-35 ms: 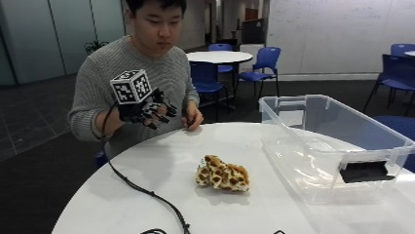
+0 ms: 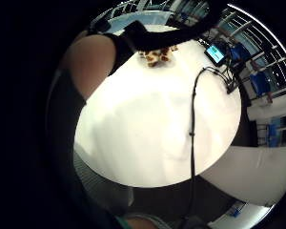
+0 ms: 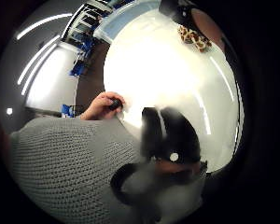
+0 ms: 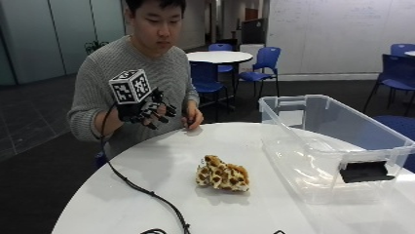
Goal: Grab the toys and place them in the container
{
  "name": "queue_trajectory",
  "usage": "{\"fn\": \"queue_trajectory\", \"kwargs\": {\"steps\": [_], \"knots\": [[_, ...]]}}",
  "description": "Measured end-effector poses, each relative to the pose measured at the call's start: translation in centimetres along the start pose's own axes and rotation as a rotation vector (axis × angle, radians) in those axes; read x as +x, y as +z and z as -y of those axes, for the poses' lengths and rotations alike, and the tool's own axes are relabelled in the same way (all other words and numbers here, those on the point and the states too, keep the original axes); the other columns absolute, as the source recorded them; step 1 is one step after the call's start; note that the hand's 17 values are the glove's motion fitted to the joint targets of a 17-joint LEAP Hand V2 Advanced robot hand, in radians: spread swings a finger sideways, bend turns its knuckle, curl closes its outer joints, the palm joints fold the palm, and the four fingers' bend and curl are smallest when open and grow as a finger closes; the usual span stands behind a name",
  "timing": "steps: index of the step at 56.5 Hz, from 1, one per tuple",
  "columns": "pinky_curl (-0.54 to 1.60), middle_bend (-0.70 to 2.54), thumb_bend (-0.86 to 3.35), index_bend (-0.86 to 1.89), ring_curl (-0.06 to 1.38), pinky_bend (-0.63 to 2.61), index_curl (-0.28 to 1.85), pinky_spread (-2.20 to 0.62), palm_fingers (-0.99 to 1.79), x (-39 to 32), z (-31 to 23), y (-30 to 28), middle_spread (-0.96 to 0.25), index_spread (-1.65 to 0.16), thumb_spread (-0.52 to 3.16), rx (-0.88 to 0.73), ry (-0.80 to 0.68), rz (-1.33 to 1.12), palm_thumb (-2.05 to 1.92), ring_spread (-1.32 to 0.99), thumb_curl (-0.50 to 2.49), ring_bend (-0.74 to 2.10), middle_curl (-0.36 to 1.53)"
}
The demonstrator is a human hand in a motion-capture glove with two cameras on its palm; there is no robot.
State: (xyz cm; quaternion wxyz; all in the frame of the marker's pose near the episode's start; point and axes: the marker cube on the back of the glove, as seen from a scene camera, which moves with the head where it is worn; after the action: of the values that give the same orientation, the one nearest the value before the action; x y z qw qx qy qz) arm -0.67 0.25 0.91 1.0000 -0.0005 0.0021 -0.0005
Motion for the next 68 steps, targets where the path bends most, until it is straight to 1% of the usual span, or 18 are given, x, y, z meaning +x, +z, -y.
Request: {"fn": "queue_trajectory", "kwargs": {"steps": [5, 11, 21, 26, 31, 36, 45, 49, 56, 62, 68], "knots": [[0.2, 0.14, 0.08, 0.19, 0.09, 0.65, 0.1, 0.02, 0.26, 1.3, 0.2, -1.2, -0.14, -0.26, 0.92, 0.011, 0.0, 0.004, 0.07, -0.13, 0.05, 0.32, 0.04], [0.23, 0.15, 0.08, 0.19, 0.12, 0.69, 0.14, 0.02, 0.22, 1.6, 0.2, -1.1, -0.17, -0.32, 1.19, 0.018, 0.015, -0.005, 0.06, -0.17, 0.09, 0.36, 0.06], [0.26, 0.17, 0.08, 0.2, 0.15, 0.73, 0.2, 0.02, 0.19, 1.7, 0.1, -0.8, -0.19, -0.36, 1.4, 0.017, 0.029, 0.011, 0.04, -0.2, 0.14, 0.41, 0.11], [0.27, 0.17, 0.07, 0.2, 0.16, 0.75, 0.23, 0.02, 0.17, 2.2, 1.4, -1.3, -0.19, -0.37, 1.45, 0.017, 0.045, -0.017, 0.03, -0.2, 0.17, 0.42, 0.13], [0.29, 0.16, 0.06, 0.18, 0.17, 0.77, 0.25, 0.02, 0.13, 3.1, 4.6, -2.7, -0.19, -0.37, 1.48, 0.022, 0.054, -0.036, 0.02, -0.21, 0.18, 0.45, 0.15], [0.3, 0.17, 0.05, 0.15, 0.18, 0.82, 0.25, 0.02, 0.11, 4.4, 10.4, -4.1, -0.19, -0.37, 1.49, 0.041, 0.074, -0.009, 0.01, -0.21, 0.2, 0.48, 0.17], [0.34, 0.16, 0.03, 0.13, 0.22, 0.94, 0.25, 0.02, 0.01, 7.1, 19.5, -4.7, -0.17, -0.37, 1.47, -0.028, 0.147, 0.008, 0.01, -0.2, 0.22, 0.56, 0.19], [0.35, 0.16, 0.02, 0.14, 0.23, 0.97, 0.25, 0.02, -0.02, 8.0, 21.8, -3.8, -0.17, -0.37, 1.46, -0.074, 0.163, 0.011, 0.01, -0.19, 0.23, 0.57, 0.2], [0.36, 0.17, 0.01, 0.15, 0.24, 1.01, 0.26, 0.02, -0.03, 9.1, 23.9, -0.6, -0.16, -0.36, 1.45, -0.172, 0.202, 0.006, 0.02, -0.18, 0.25, 0.59, 0.22], [0.37, 0.17, 0.01, 0.15, 0.24, 1.05, 0.26, 0.02, -0.04, 9.4, 24.7, 3.5, -0.16, -0.36, 1.44, -0.27, 0.233, -0.011, 0.04, -0.18, 0.27, 0.6, 0.24], [0.38, 0.16, 0.01, 0.15, 0.25, 1.11, 0.27, 0.01, -0.03, 9.3, 24.6, 7.8, -0.16, -0.36, 1.42, -0.336, 0.267, -0.104, 0.09, -0.17, 0.28, 0.6, 0.24]]}}
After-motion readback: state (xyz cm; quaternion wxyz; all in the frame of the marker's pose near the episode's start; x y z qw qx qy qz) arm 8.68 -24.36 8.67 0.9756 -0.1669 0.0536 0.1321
